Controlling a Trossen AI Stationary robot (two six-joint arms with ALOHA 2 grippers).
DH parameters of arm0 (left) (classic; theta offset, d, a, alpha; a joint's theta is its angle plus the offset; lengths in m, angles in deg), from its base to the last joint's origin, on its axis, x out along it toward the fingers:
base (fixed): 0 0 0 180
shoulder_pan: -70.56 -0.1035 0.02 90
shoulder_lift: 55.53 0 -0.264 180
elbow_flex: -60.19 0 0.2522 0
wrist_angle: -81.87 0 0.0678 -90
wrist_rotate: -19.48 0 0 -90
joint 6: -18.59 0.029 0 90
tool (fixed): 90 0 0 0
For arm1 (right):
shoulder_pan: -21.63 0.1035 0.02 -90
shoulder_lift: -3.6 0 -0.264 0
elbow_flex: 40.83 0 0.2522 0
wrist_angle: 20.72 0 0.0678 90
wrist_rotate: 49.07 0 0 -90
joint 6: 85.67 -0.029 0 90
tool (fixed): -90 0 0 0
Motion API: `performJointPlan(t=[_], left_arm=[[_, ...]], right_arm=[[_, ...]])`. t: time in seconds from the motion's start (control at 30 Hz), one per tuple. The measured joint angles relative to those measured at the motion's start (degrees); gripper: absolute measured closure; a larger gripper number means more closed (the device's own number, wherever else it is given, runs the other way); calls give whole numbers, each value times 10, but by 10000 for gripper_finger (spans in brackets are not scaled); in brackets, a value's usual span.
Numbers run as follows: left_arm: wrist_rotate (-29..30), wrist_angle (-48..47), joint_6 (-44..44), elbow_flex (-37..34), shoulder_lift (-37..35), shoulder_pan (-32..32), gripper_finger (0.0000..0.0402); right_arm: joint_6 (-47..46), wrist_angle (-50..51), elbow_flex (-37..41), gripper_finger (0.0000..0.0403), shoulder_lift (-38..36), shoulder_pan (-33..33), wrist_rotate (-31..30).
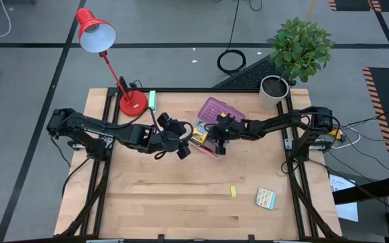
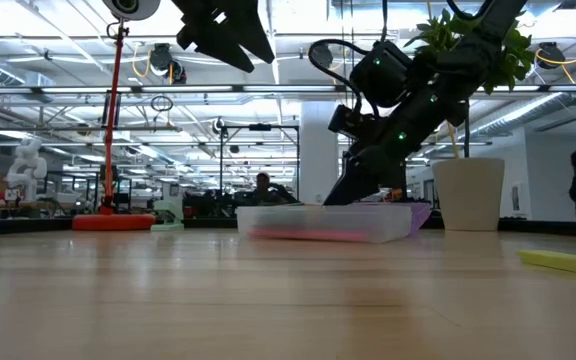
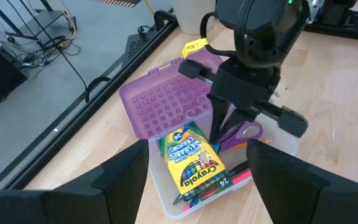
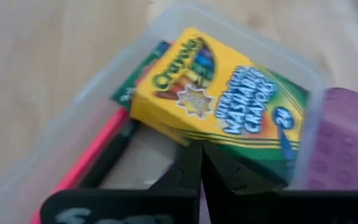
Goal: Pack school essentials
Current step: Put the yellow crayon box into the purple supply box, then put the blue sticky notes into the purple supply box
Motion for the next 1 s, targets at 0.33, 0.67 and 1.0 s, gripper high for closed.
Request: performJointPlan(t=[0.33,0.67,1.0], left_arm=[[0,3,0,0,0,0,128],[-30,6,14,0,0,1,128],[-105,140,31,0,0,53,128]], right_arm=[[10,-12,0,403,-7,3,-26],[-107,204,0,403,-161,89,-25],[-354,360,0,403,-248,308,-128]])
